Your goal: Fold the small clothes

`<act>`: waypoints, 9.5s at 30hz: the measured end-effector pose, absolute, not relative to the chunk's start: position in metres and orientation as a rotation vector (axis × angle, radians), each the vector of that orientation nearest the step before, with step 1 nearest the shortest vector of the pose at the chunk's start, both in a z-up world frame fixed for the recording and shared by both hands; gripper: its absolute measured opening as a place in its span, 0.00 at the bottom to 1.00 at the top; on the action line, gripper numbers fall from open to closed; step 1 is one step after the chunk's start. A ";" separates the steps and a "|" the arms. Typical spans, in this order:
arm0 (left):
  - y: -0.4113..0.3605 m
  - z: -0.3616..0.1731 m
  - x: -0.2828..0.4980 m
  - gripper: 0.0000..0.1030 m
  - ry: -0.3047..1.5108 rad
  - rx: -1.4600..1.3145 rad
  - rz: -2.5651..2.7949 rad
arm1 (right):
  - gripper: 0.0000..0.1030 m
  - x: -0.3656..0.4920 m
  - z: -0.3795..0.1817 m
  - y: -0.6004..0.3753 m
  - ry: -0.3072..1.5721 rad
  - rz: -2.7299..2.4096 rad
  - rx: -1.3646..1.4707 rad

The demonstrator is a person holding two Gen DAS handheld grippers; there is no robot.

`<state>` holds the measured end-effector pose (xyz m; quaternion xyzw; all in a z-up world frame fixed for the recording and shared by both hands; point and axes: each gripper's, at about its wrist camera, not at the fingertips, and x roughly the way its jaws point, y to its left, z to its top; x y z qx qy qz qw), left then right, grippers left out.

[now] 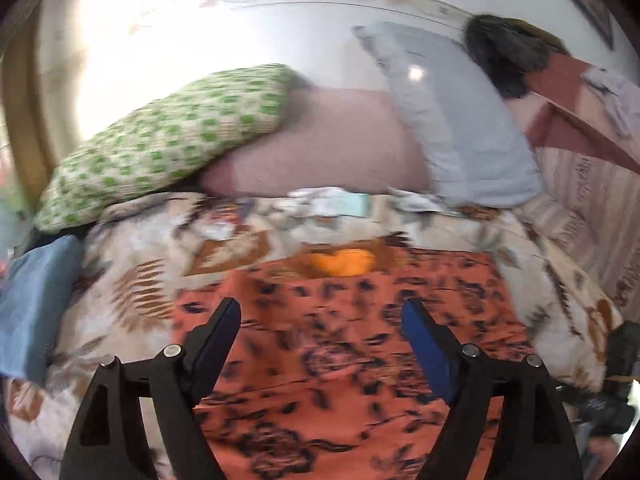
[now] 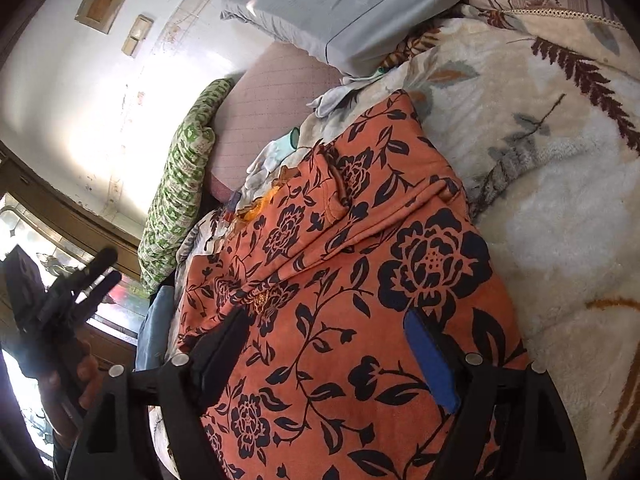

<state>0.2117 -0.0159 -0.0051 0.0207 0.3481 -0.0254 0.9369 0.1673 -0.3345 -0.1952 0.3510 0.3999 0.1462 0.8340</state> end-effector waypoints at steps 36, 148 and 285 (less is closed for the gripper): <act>0.099 -0.095 0.228 0.82 0.905 -0.238 0.081 | 0.59 0.303 -0.194 -0.304 1.089 0.186 0.315; 0.115 -0.066 -0.023 0.08 1.031 -0.417 -0.076 | 0.08 0.018 -0.160 -0.414 1.075 0.457 0.882; 0.083 -0.119 0.112 0.20 1.257 -0.141 -0.096 | 0.29 0.157 -0.173 -0.363 1.407 0.333 0.340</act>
